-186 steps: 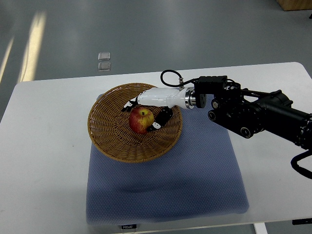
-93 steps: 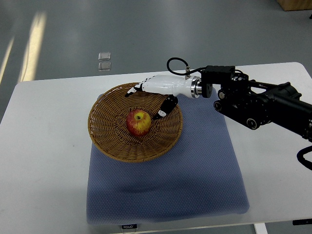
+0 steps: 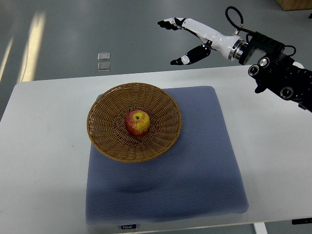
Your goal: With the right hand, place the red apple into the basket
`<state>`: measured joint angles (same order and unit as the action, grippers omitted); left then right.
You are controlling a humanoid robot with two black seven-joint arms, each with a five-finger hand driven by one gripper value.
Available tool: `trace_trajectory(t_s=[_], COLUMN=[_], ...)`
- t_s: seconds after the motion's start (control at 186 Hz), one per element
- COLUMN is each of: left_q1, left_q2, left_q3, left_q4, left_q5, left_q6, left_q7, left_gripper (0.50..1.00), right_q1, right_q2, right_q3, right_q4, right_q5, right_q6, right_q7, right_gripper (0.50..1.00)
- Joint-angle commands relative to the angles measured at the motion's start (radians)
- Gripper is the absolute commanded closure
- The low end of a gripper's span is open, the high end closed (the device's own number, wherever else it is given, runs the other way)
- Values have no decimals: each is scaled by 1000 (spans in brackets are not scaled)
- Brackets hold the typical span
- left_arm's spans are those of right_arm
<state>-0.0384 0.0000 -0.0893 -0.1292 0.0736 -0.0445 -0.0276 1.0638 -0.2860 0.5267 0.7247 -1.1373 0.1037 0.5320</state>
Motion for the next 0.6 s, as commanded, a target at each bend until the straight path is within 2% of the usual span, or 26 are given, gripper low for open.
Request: trace_trajectory(t_s=[0.0,0.134,0.183,0.188,0.253,0.597], left_q1=[0,0,0,0,0,0], left_q2=[0,0,0,0,0,0], left_q3=[0,0,0,0,0,0], left_q4=[-1,0,0,0,0,-1], left_q5=[0,0,0,0,0,0], left_q6=[0,0,0,0,0,0], left_q7=[0,0,0,0,0,0], left_gripper=[500,500,500,500,500,500], right_q1=[-36,-76,-76,-90,-108,-202], right_q2=[-1,-1,-1,2,11,25], right_q3=[59,98,98,98,98,99], right_q4=[-4,-14,-14,-37,-62,-100], right_q5=[169,361,361,425,482,769], right_q6=[1,-10,-10,-28,-41,-41], right_q7=[0,-6,-6,-6,-6,-4], right_gripper=[587,587,587,587,587,587])
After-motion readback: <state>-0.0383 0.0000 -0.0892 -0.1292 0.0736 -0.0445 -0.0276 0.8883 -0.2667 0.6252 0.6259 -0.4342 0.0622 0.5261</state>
